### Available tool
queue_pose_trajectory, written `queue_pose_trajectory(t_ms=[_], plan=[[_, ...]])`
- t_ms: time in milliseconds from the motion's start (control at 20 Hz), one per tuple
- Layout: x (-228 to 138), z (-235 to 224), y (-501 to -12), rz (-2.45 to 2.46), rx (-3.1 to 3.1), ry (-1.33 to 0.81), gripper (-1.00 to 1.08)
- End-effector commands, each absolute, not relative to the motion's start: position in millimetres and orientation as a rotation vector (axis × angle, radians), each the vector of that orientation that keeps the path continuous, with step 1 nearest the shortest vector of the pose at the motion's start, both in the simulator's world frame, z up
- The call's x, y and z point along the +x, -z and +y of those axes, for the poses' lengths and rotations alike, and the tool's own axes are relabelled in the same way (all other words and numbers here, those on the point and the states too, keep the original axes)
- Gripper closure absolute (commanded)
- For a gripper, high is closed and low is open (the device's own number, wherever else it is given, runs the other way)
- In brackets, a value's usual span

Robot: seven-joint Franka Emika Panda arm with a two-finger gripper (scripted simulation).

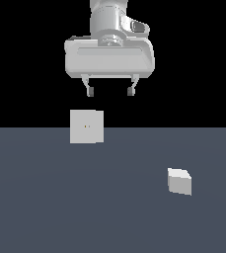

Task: Plug the charger into the wall socket.

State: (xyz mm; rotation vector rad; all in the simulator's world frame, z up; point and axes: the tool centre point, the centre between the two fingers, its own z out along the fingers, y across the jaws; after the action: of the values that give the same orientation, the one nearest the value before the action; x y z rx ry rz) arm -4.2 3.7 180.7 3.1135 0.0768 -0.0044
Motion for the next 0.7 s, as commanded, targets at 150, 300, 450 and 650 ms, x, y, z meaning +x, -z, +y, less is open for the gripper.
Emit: queue_pose_trajectory(t_ms=[150,300,450,650], plan=[[-5.0,2.5,-179.8,0.071,3.114,0.002,-0.92],[-7.2,-1.1,-176.7,0.054,3.114,-0.007,-0.92],[-11.1,-7.1,-171.7,0.025,3.114,-0.020,-0.92],[-18.7,-18.5,-161.7,-0.031,3.113,-0.047,-0.92]])
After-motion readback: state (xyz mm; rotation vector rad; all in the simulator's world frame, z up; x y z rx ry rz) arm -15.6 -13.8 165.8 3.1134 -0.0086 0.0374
